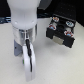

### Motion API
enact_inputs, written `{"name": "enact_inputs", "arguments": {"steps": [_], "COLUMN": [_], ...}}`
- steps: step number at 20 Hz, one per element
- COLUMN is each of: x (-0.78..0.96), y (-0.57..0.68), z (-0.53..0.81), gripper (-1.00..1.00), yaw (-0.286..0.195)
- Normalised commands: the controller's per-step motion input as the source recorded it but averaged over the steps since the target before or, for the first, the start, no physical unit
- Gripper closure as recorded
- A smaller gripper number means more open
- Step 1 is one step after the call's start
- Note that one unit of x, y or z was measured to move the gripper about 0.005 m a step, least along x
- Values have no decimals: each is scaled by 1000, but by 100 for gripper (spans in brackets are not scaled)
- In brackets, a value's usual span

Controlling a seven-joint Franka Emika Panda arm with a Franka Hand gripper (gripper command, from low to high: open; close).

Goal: Open the kcup holder, insert the kcup into the holder, and close the kcup holder

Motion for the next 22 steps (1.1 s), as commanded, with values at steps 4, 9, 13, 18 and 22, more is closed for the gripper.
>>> {"name": "enact_inputs", "arguments": {"steps": [4,9,13,18,22], "x": [78,74,45,21,44], "y": [4,23,33,30,27], "z": [-13,-3,7,11,11], "gripper": [-100,100,100,100,100], "yaw": [-21,-22,-13,-11,-15]}}
